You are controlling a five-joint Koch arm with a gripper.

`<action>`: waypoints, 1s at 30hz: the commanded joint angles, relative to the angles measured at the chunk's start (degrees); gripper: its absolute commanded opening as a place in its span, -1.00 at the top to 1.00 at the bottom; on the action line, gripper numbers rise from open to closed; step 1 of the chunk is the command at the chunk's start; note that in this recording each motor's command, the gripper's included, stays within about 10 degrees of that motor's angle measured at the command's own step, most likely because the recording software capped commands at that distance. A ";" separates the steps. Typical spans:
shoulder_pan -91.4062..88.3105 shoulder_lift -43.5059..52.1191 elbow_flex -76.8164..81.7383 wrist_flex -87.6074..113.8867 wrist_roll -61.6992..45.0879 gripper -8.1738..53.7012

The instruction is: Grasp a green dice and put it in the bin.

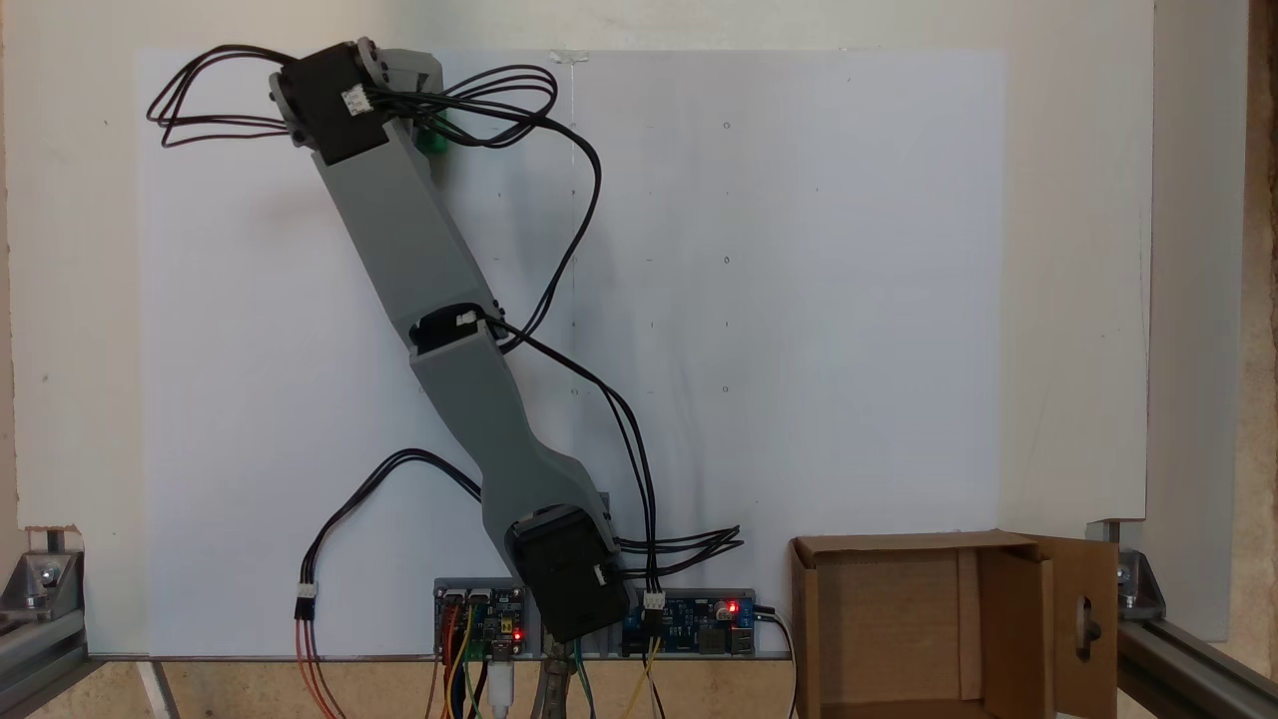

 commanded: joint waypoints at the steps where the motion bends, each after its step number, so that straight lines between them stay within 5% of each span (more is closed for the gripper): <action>1: 0.35 0.70 -1.76 6.94 4.04 -0.66; 30: -0.97 -2.29 -1.32 2.90 4.13 -0.66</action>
